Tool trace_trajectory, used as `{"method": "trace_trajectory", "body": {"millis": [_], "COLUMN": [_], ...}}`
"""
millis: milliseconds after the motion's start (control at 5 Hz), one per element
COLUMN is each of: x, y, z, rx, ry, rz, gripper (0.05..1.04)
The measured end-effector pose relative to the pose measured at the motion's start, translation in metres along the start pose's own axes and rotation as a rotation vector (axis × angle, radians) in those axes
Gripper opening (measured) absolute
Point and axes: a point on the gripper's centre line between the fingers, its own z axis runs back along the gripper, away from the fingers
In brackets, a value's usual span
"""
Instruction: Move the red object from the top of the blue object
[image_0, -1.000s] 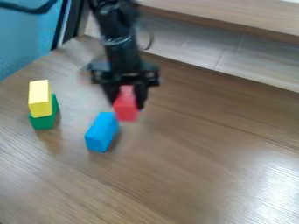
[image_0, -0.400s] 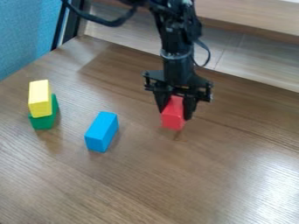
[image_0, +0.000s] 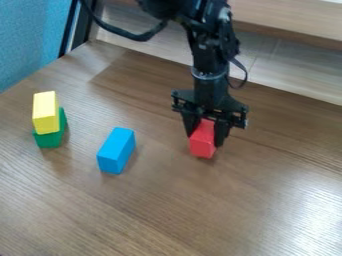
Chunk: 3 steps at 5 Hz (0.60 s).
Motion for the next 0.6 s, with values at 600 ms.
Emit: {"method": "trace_trajectory", "body": {"millis": [600], "x": [-0.018], "y": [-0.032], "z": [-0.009], "rx": [-0.018], "ry": [0.019], "rz": [-0.104], "gripper": [0.580]}}
